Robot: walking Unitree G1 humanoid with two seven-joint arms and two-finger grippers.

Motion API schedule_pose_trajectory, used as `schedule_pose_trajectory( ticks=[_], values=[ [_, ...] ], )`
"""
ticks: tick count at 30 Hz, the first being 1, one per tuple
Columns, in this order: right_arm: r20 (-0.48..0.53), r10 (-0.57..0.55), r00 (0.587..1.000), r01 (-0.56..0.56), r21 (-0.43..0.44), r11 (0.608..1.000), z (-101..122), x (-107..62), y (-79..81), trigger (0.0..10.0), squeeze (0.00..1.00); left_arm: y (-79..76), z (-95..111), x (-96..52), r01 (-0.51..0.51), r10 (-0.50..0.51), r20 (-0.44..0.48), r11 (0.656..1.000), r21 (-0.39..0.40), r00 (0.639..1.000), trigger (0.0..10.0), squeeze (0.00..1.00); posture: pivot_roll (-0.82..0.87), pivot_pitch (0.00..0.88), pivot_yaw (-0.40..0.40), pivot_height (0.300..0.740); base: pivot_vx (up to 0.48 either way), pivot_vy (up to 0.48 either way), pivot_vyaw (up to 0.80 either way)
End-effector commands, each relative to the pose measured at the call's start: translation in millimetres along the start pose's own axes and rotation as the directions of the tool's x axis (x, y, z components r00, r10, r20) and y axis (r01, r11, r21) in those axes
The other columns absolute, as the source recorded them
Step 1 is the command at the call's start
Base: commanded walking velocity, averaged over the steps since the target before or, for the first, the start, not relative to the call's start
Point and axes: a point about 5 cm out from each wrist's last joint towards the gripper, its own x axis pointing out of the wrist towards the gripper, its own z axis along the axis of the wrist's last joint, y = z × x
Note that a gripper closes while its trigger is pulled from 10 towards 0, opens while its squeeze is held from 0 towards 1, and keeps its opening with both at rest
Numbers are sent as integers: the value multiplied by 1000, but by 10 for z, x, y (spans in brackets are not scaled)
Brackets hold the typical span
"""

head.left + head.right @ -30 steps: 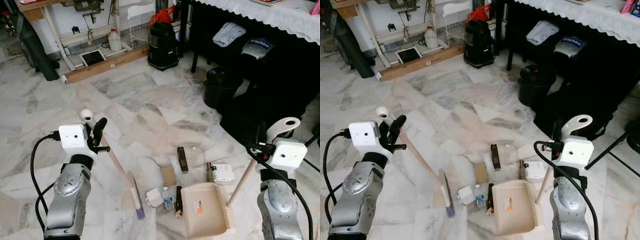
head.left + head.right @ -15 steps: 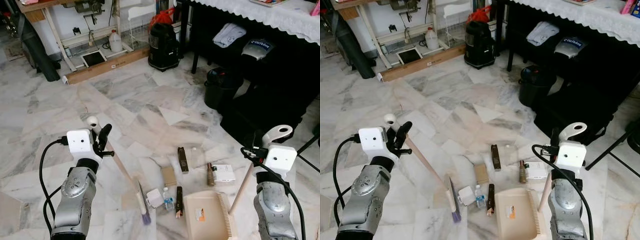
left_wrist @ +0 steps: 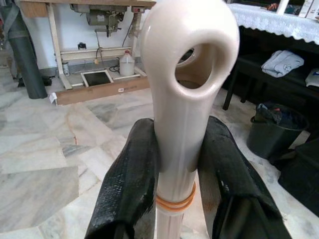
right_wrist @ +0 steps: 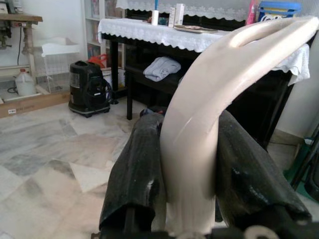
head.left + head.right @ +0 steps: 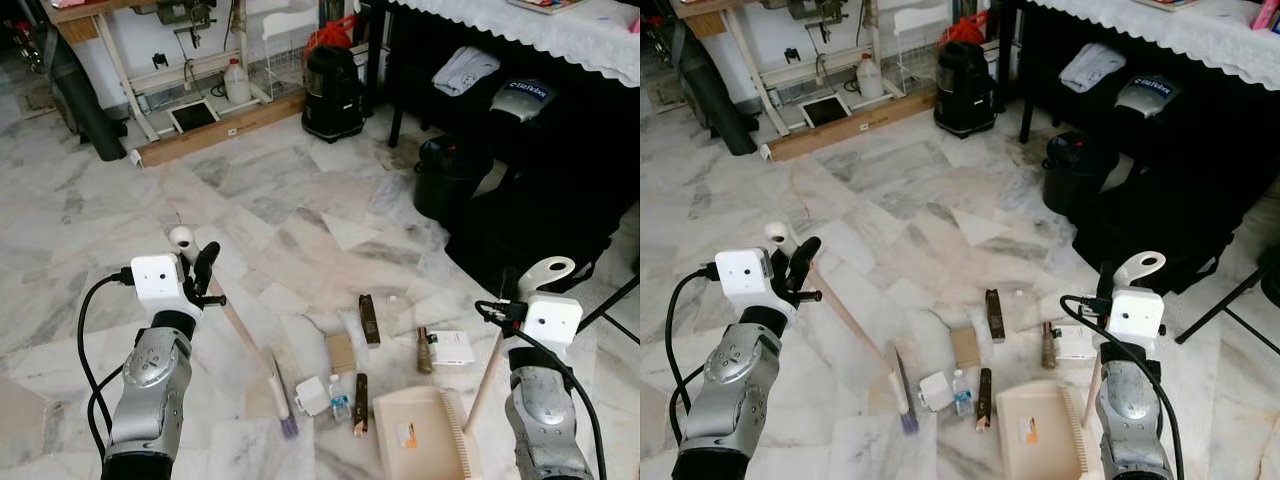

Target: Sweep floor

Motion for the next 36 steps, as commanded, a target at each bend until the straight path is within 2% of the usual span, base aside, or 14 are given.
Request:
schedule_pose_trajectory(
  ticks=[1, 11, 21, 29, 36],
  values=[
    [22, 10, 1000, -10, -7, 1000, 15, 18, -2, 10000, 0, 21, 133, 54, -2, 1, 63, 1000, 11, 998, 10000, 0, 3, 109, 57, 740, 0, 0, 0],
    [-10, 26, 1000, -26, -25, 999, -98, -15, 32, 10000, 0, 31, 241, 105, 7, -3, 91, 999, -42, 996, 10000, 0, 21, 118, 70, 740, 0, 0, 0],
    [-28, 26, 999, -27, -34, 999, -167, -24, 61, 10000, 0, -57, 154, 130, 67, -64, 39, 994, -83, 997, 10000, 0, 25, 118, 69, 740, 0, 0, 0],
    [-69, -32, 997, 27, -77, 997, -270, -76, -59, 10000, 0, -65, 116, 139, 76, -74, 20, 992, -97, 997, 10000, 0, 18, 117, 72, 740, 0, 0, 0],
    [-89, -67, 994, 57, -107, 993, -312, -80, -70, 10000, 0, -69, 84, 122, 90, -90, 2, 991, -103, 996, 10000, 0, 25, 114, 76, 740, 0, 0, 0]
  ],
)
